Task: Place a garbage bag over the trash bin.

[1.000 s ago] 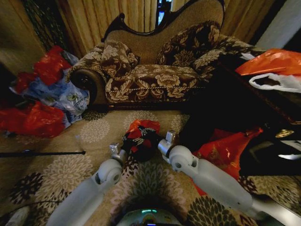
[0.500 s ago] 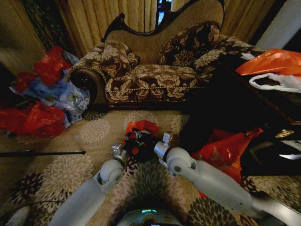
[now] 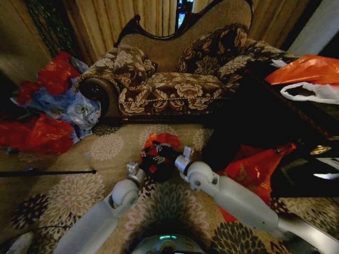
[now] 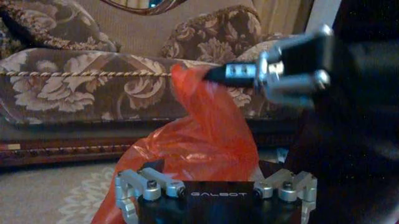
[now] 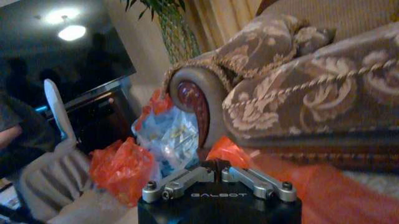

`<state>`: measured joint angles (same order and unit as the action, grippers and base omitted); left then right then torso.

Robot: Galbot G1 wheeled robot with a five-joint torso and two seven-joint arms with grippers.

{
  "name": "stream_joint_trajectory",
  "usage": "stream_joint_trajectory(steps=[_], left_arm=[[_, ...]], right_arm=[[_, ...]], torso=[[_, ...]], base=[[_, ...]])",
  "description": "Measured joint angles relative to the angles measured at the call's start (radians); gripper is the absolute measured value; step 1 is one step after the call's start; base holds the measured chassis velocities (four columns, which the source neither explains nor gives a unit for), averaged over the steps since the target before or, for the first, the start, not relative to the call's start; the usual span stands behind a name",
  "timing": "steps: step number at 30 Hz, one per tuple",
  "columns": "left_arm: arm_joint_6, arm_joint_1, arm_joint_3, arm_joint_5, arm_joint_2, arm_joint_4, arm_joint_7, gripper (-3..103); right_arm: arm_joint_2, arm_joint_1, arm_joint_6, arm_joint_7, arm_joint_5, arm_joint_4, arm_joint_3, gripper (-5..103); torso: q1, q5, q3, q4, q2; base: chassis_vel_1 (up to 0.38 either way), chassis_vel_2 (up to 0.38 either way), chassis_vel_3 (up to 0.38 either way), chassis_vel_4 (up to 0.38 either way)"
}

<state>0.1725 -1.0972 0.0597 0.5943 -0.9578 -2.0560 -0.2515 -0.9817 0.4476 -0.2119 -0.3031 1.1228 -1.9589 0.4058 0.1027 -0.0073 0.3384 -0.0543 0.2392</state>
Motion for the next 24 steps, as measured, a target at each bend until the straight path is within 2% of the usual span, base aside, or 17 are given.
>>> stream_joint_trajectory(steps=[9, 24], left_arm=[[-0.005, -0.019, 0.006, -0.007, -0.004, -0.008, 0.003, 100], [-0.008, -0.022, 0.018, 0.0, -0.011, -0.015, -0.012, 100]], right_arm=[[-0.024, -0.051, 0.007, -0.015, 0.026, 0.0, 0.022, 0], [0.005, 0.061, 0.01, -0.045, 0.031, -0.142, 0.09, 0]], torso=[[0.0, 0.0, 0.0, 0.0, 0.0], [0.0, 0.0002, 0.0, -0.0003, 0.0]], base=[[0.0, 0.0, 0.0, 0.0], [0.0, 0.0, 0.0, 0.0]])
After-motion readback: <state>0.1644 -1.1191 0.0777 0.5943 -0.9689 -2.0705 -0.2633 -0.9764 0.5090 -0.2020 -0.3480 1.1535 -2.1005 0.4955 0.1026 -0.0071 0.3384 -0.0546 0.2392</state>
